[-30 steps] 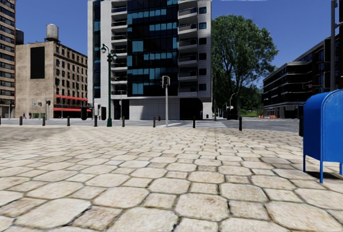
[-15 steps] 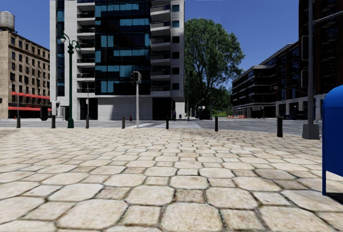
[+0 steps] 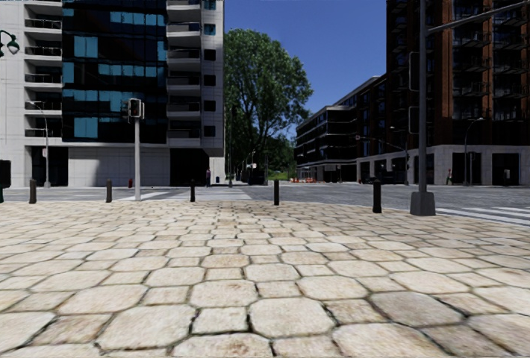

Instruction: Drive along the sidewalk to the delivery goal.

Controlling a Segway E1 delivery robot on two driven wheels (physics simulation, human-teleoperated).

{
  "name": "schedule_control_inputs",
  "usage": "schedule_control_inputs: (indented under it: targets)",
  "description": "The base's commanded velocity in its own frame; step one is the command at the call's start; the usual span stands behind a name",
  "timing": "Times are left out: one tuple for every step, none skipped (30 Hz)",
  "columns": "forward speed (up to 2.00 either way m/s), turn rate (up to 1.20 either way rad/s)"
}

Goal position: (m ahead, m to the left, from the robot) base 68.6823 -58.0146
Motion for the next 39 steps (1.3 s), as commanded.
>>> schedule_control_inputs:
  targets:
    - [2.0, -0.56]
    - [2.0, -0.56]
    - [2.0, -0.56]
    - [2.0, -0.56]
    - [2.0, -0.56]
    - [2.0, -0.56]
    - [2.0, -0.56]
    - [2.0, -0.56]
    - [2.0, -0.56]
    - [2.0, -0.56]
    - [2.0, -0.56]
    - [2.0, -0.56]
    - [2.0, -0.56]
    - [2.0, -0.56]
    - [2.0, -0.56]
    - [2.0, -0.56]
    - [2.0, -0.56]
    - [2.0, -0.56]
    - [2.0, -0.56]
    - [2.0, -0.56]
    - [2.0, -0.56]
    - [2.0, -0.56]
    - [2.0, -0.56]
    - [2.0, -0.56]
    - [2.0, -0.56]
    - [2.0, -0.56]
    - [2.0, -0.56]
    - [2.0, -0.56]
    - [2.0, -0.56]
    - [2.0, -0.56]
    - [2.0, -0.56]
    - [2.0, -0.56]
    - [2.0, -0.56]
    - [2.0, -0.56]
    - [2.0, -0.56]
    - [2.0, -0.56]
    - [2.0, -0.53]
    - [2.0, -0.52]
    - [2.0, -0.51]
